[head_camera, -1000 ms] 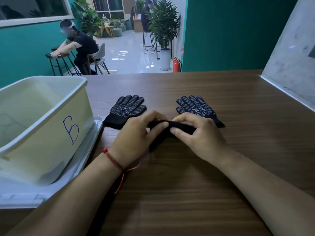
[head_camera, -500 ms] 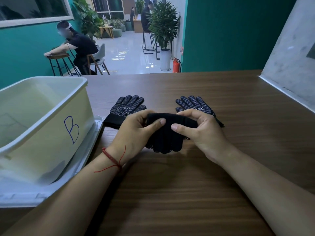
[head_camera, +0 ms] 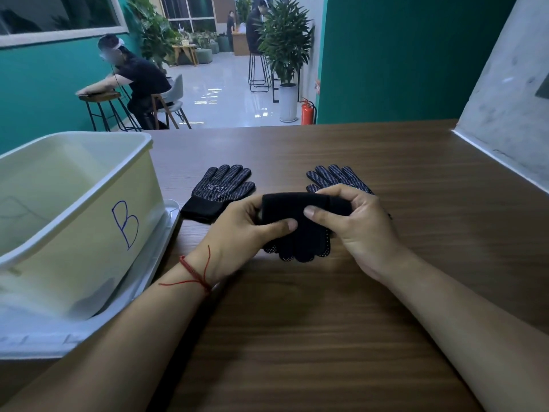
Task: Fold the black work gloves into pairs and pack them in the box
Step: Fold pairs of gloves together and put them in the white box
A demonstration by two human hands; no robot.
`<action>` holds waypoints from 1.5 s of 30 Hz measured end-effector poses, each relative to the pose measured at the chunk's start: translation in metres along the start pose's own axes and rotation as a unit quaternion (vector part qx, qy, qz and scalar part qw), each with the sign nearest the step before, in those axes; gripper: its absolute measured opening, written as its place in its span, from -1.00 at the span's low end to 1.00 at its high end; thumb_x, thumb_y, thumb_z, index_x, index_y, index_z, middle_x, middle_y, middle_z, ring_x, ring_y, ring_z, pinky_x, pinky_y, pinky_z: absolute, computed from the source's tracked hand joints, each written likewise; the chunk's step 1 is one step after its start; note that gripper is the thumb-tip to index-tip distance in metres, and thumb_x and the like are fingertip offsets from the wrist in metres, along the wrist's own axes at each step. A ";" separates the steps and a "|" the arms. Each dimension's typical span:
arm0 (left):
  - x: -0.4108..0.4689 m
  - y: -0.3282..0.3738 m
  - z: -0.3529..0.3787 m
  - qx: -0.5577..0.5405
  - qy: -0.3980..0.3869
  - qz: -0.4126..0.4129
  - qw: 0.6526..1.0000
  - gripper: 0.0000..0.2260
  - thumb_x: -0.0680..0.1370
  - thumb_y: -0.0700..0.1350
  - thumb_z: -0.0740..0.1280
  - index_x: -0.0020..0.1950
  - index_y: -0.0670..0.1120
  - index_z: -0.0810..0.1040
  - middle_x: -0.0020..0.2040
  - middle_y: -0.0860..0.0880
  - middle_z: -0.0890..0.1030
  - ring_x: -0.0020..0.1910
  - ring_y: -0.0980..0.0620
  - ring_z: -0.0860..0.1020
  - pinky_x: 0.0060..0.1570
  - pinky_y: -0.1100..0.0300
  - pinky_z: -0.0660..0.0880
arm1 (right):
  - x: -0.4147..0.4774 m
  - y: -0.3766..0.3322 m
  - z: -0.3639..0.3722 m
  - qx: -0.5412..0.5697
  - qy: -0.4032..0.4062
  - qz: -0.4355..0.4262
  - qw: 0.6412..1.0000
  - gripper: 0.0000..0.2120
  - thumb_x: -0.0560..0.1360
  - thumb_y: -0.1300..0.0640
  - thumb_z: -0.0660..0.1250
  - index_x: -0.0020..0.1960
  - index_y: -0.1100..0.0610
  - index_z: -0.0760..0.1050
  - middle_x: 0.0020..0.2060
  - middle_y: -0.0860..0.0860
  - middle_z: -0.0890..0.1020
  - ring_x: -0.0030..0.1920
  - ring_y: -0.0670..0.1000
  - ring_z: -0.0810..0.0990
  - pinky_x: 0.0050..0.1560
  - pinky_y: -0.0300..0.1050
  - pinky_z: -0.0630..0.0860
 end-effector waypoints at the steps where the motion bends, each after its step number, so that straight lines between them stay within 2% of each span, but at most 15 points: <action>1: 0.000 -0.002 0.001 -0.012 -0.006 -0.008 1.000 -0.71 0.58 -0.31 0.47 0.29 -0.18 0.66 0.02 -0.17 0.76 -0.04 -0.13 0.75 -0.05 -0.04 0.69 | 0.001 0.000 -0.001 0.001 0.006 -0.001 1.000 -0.81 0.49 0.27 0.59 0.07 0.20 0.68 -0.09 0.19 0.75 -0.05 0.14 0.75 0.00 0.04 0.71; 3: 0.000 -0.004 0.002 -0.023 -0.010 -0.014 1.000 -0.71 0.63 -0.33 0.40 0.34 -0.19 0.63 0.08 -0.22 0.75 0.04 -0.20 0.74 0.07 -0.14 0.68 | 0.001 0.001 -0.001 0.015 -0.001 0.009 1.000 -0.75 0.47 0.28 0.60 0.12 0.20 0.67 -0.07 0.15 0.74 -0.01 0.12 0.74 0.06 0.05 0.70; 6: -0.001 -0.003 0.001 -0.016 -0.024 -0.019 0.999 -0.74 0.68 -0.31 0.31 0.37 -0.21 0.60 -0.05 -0.13 0.73 -0.11 -0.04 0.69 -0.05 0.00 0.64 | 0.000 0.003 0.000 0.053 -0.038 0.052 0.996 -0.66 0.46 0.32 0.59 0.21 0.25 0.64 0.00 0.18 0.71 0.09 0.19 0.72 0.23 0.20 0.68; 9: -0.001 -0.002 0.001 -0.020 -0.043 -0.018 0.999 -0.71 0.66 -0.30 0.36 0.38 -0.16 0.60 0.04 -0.32 0.70 -0.05 -0.17 0.69 0.04 -0.19 0.67 | 0.000 0.003 -0.001 0.053 -0.039 0.072 0.995 -0.69 0.47 0.36 0.56 0.19 0.35 0.63 0.03 0.35 0.69 0.16 0.41 0.69 0.31 0.40 0.58; 13: -0.002 0.001 0.005 -0.023 -0.034 -0.002 0.999 -0.71 0.60 -0.32 0.44 0.33 -0.21 0.61 -0.07 -0.16 0.73 -0.14 -0.07 0.72 -0.16 0.12 0.64 | -0.002 0.003 0.000 0.056 -0.058 0.074 0.994 -0.69 0.49 0.35 0.55 0.19 0.40 0.61 0.13 0.50 0.61 0.23 0.52 0.60 0.31 0.49 0.53; 17: 0.000 0.001 -0.001 -0.050 -0.006 0.003 0.999 -0.80 0.62 -0.32 0.40 0.25 -0.24 0.62 -0.10 -0.21 0.68 -0.16 -0.18 0.67 -0.13 -0.06 0.64 | -0.003 -0.001 0.002 0.108 -0.117 0.076 0.984 -0.63 0.51 0.38 0.47 0.30 0.40 0.57 0.24 0.42 0.62 0.30 0.36 0.65 0.36 0.24 0.60; 20: 0.000 0.001 -0.003 -0.088 -0.007 0.005 0.996 -0.81 0.64 -0.33 0.36 0.25 -0.27 0.61 -0.13 -0.18 0.65 -0.20 -0.13 0.62 -0.15 0.01 0.57 | -0.002 -0.003 0.002 0.161 -0.138 0.087 0.973 -0.67 0.50 0.40 0.44 0.26 0.30 0.63 0.18 0.23 0.68 0.23 0.18 0.69 0.21 0.04 0.67; 23: -0.002 0.005 -0.004 -0.122 -0.024 0.007 0.992 -0.77 0.62 -0.40 0.31 0.17 -0.20 0.69 -0.06 -0.15 0.69 -0.19 -0.09 0.62 -0.18 0.06 0.54 | -0.001 -0.002 0.000 0.189 -0.135 0.092 0.968 -0.74 0.46 0.42 0.43 0.06 0.17 0.74 0.23 0.21 0.70 0.30 0.20 0.68 0.21 0.09 0.68; 27: -0.003 0.010 -0.006 -0.175 -0.048 -0.009 0.983 -0.60 0.57 -0.48 0.21 -0.16 -0.08 0.73 0.30 -0.25 0.66 0.12 -0.27 0.66 -0.11 0.01 0.57 | -0.002 -0.004 0.002 0.207 -0.142 0.094 0.963 -0.72 0.46 0.46 0.36 -0.12 0.15 0.75 0.26 0.27 0.69 0.28 0.24 0.69 0.08 0.05 0.71; 30: -0.003 0.013 -0.008 -0.201 -0.037 -0.026 0.979 -0.55 0.53 -0.52 0.13 -0.29 -0.10 0.63 0.24 -0.22 0.68 -0.06 -0.18 0.68 -0.26 0.09 0.57 | -0.004 -0.004 0.006 0.179 -0.145 0.094 0.969 -0.75 0.45 0.43 0.39 -0.13 0.14 0.75 0.19 0.32 0.67 0.17 0.25 0.70 0.01 0.02 0.69; 34: 0.002 0.009 -0.013 -0.260 -0.005 -0.087 0.962 -0.73 0.59 -0.40 0.15 0.02 -0.12 0.57 0.17 -0.18 0.69 -0.09 -0.10 0.68 -0.22 0.05 0.65 | -0.003 -0.003 0.006 0.161 -0.137 0.091 0.973 -0.74 0.45 0.44 0.41 -0.15 0.12 0.75 0.08 0.23 0.69 0.11 0.21 0.71 0.05 0.06 0.69; 36: 0.007 0.001 -0.015 -0.269 0.015 -0.136 0.953 -0.81 0.68 -0.20 0.22 0.26 -0.13 0.53 0.08 -0.14 0.69 -0.08 -0.11 0.67 -0.11 0.03 0.67 | -0.003 -0.003 0.004 0.148 -0.132 0.080 0.977 -0.66 0.50 0.52 0.37 -0.15 0.12 0.75 0.07 0.24 0.69 0.09 0.20 0.72 0.01 0.03 0.69; 40: 0.005 -0.001 -0.005 -0.281 -0.022 -0.192 0.940 -0.41 0.61 0.23 0.35 0.40 -0.23 0.52 0.27 -0.27 0.64 0.14 -0.16 0.67 -0.02 0.02 0.69 | -0.003 -0.003 0.005 0.103 -0.108 0.040 0.988 -0.56 0.49 0.61 0.34 -0.16 0.10 0.76 0.05 0.21 0.74 0.05 0.14 0.74 -0.08 -0.02 0.71; 43: 0.003 0.001 0.001 -0.230 0.026 -0.170 0.958 -0.65 0.54 -0.08 0.45 0.31 -0.14 0.61 0.17 -0.15 0.65 -0.07 0.01 0.71 -0.18 0.12 0.67 | -0.003 -0.002 0.005 0.063 -0.098 0.038 0.992 -0.62 0.52 0.58 0.36 0.02 0.14 0.72 0.12 0.22 0.73 0.09 0.16 0.73 -0.10 -0.04 0.70; 45: 0.004 -0.002 0.000 -0.241 0.053 -0.166 0.955 -0.50 0.56 -0.30 0.44 0.49 -0.11 0.46 0.21 -0.17 0.60 -0.10 0.00 0.73 -0.21 0.15 0.66 | -0.002 0.000 0.004 0.074 -0.089 0.080 0.990 -0.61 0.56 0.50 0.38 0.27 0.14 0.58 0.16 0.17 0.71 0.05 0.13 0.74 -0.09 -0.02 0.68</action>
Point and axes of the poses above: each hand's wrist, its own x-axis towards the middle knuckle, its own z-axis out of the palm, y = z × x, the point moved 3 cm from there along x, towards the middle knuckle
